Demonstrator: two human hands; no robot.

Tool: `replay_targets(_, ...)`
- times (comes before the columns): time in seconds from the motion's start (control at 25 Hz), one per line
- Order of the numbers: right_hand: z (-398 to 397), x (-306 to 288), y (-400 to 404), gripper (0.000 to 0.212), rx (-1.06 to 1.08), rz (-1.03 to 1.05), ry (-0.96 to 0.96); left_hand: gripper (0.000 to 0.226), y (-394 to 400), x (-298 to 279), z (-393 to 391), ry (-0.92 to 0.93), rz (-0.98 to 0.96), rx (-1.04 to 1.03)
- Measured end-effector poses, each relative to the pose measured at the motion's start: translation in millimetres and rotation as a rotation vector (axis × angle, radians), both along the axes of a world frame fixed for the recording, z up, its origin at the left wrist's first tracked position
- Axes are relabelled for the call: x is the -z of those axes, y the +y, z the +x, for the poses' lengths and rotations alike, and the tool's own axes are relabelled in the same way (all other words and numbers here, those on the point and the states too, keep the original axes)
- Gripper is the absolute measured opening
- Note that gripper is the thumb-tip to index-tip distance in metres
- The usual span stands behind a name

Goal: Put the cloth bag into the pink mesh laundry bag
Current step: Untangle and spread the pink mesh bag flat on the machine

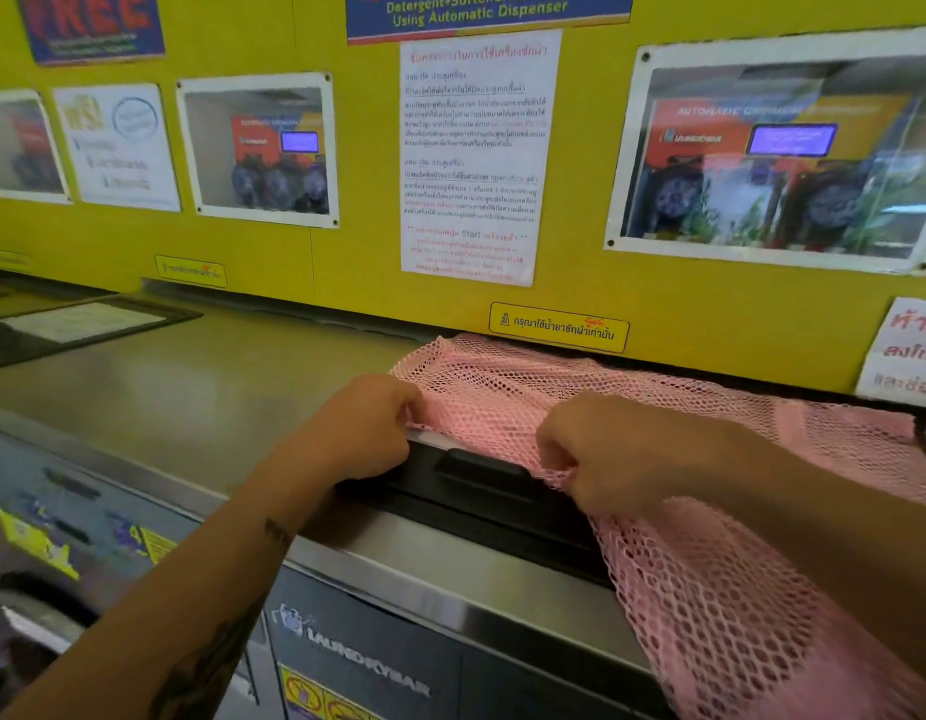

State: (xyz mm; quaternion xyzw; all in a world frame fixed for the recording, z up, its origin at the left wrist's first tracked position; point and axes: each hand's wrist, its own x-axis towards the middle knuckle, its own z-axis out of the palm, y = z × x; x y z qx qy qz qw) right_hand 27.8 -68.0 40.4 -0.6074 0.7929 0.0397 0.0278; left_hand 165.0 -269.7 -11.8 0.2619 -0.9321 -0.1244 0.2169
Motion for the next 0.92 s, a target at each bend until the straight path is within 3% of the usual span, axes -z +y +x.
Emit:
replay_targets(0.12, -4.1, 0.9, 0.9, 0.012, -0.039, -0.297, -0.033, 0.025, 2.3, -6.6, 4.3, 0.034, -0.138, -0.010)
replay_targets(0.2, -6.8, -12.9, 4.4, 0.014, -0.088, -0.457, -0.258, 0.016, 6.8, -28.3, 17.5, 0.177, -0.074, 0.007)
replay_targets(0.28, -7.6, -33.5, 15.1, 0.007, -0.178, -0.336, -0.609, 0.012, 8.9, -60.9, 44.6, 0.196, 0.098, 0.075)
replay_targets(0.36, -11.3, -48.7, 25.9, 0.012, -0.230, -0.204, -0.816, 0.028, 12.5, -89.2, 76.4, -0.040, 0.324, 0.185)
replay_targets(0.44, -20.3, -51.0, 26.7, 0.016, -0.186, -0.257, -0.779, 0.027, 12.6, -100.0, 92.3, -0.236, 0.456, 0.197)
replay_targets(0.56, -35.0, -38.7, 12.2, 0.017, -0.028, -0.298, -0.420, 0.015, 8.0, -98.2, 68.6, -0.108, 0.316, 0.182)
replay_targets(0.68, -47.6, -8.6, 1.2, 0.064, 0.163, 0.011, -0.117, 0.027, 16.0, -72.6, 14.8, -0.085, 0.150, 0.254)
replay_targets(0.8, -53.8, 36.1, -5.8, 0.090, 0.273, 0.190, -0.118, 0.052, 23.9, -26.8, -34.2, -0.246, 0.055, 0.282)
replay_targets(0.92, -56.4, 46.3, 4.5, 0.085, 0.281, 0.096, -0.183, 0.059, 16.6, -5.0, -49.3, -0.432, 0.112, 0.238)
